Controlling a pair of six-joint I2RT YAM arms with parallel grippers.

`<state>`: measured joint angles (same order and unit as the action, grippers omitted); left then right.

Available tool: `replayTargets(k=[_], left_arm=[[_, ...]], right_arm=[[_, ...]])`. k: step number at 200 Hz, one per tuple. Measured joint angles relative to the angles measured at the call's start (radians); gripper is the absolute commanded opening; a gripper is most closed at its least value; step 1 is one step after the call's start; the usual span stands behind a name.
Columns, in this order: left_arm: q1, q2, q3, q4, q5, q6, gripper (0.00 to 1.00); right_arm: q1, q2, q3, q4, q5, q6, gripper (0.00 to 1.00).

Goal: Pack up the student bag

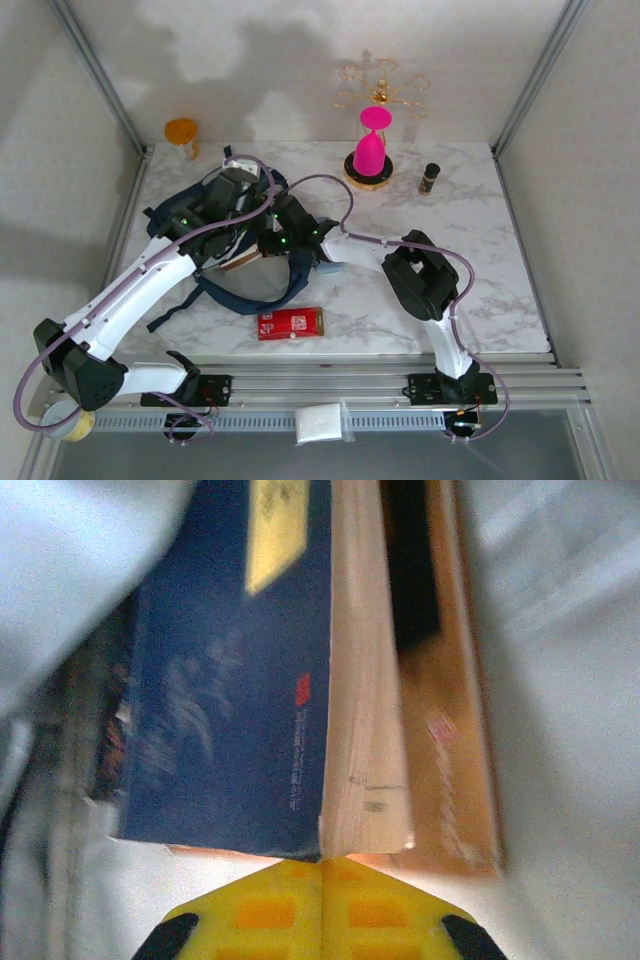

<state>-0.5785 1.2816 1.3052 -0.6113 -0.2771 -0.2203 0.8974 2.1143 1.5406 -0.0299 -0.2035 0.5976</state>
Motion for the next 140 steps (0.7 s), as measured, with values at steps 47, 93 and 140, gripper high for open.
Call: replayTargets(k=[47, 93, 140], left_arm=[[0.0, -0.007, -0.013, 0.007, -0.007, -0.024, 0.0], [0.0, -0.017, -0.087, 0.051, 0.021, -0.066, 0.0], [0.0, -0.02, -0.156, 0.092, 0.035, -0.118, 0.0]], right_arm=[[0.0, -0.063, -0.11, 0.069, -0.007, -0.014, 0.16], [-0.001, -0.348, -0.373, -0.023, 0.049, 0.016, 0.49], [-0.003, -0.294, -0.301, -0.183, 0.179, 0.016, 0.71]])
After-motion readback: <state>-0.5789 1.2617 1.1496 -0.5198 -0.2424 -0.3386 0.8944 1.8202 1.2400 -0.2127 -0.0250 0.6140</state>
